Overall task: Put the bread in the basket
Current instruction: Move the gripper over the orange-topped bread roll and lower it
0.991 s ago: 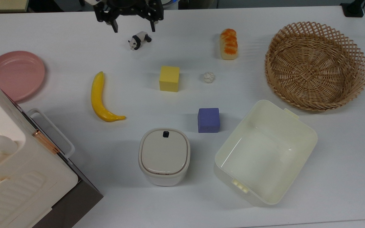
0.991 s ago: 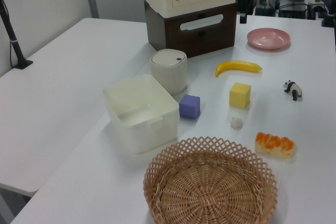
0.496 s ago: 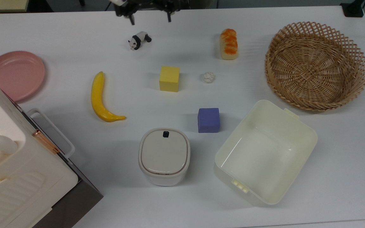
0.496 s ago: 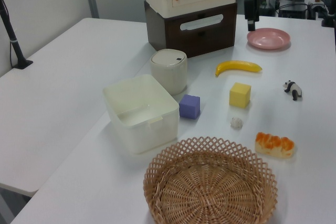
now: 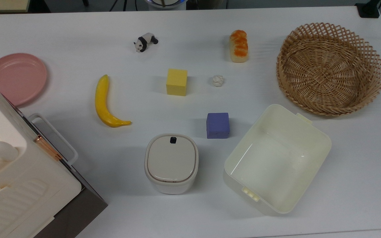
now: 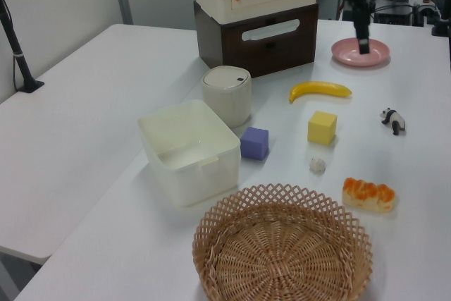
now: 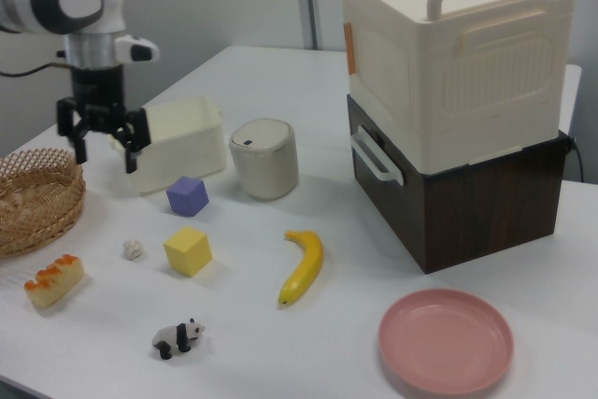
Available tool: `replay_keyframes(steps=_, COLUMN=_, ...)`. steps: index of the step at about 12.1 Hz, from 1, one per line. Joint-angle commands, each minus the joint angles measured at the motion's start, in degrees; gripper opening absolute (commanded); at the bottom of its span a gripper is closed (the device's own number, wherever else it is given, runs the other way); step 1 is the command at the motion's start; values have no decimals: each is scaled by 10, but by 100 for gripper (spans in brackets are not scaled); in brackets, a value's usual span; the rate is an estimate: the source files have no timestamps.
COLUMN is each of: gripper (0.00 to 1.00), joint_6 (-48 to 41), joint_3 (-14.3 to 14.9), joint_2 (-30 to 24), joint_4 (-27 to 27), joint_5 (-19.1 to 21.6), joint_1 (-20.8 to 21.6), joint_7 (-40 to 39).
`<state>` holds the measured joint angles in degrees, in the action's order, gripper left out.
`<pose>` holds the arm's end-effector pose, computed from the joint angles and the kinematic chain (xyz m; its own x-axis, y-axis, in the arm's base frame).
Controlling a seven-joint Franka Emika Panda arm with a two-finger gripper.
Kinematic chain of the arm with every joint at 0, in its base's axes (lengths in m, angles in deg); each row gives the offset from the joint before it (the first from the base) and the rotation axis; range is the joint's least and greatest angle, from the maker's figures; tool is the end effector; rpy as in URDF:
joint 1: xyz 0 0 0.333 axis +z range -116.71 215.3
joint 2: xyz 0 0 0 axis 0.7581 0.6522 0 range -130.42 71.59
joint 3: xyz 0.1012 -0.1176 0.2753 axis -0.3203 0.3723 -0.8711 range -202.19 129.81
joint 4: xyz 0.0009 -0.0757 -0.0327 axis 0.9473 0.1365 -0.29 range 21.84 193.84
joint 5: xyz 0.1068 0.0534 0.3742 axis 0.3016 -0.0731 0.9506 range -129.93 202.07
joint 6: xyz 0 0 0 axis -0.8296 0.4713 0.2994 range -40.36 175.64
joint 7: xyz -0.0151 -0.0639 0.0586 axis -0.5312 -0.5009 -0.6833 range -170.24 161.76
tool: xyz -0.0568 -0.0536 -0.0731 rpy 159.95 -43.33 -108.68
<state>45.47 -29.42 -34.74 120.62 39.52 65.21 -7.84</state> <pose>0.4997 0.0852 0.5636 0.9506 0.2249 -0.2141 0.2115 -0.9738 -0.0841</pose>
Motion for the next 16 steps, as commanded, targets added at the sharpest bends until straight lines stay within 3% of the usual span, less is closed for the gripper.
replay_keyframes(steps=1, gripper=100, joint_6=0, joint_3=-2, joint_2=-50, joint_4=68, joint_5=9, joint_1=24, joint_7=7)
replay_keyframes(steps=6, gripper=100, joint_6=9, joint_3=-18, joint_2=-38, joint_4=102, joint_5=18, joint_1=53, joint_7=31)
replay_keyframes(steps=9, gripper=100, joint_6=104, joint_3=-62, joint_2=5, joint_4=146, joint_5=19, joint_1=77, joint_7=127)
replay_keyframes(steps=12, gripper=100, joint_6=207, joint_3=-79, joint_2=22, joint_4=180, joint_5=19, joint_1=86, joint_7=226)
replay_keyframes(steps=16, gripper=100, joint_6=322, joint_3=-125, joint_2=21, joint_4=253, joint_5=18, joint_1=86, joint_7=258)
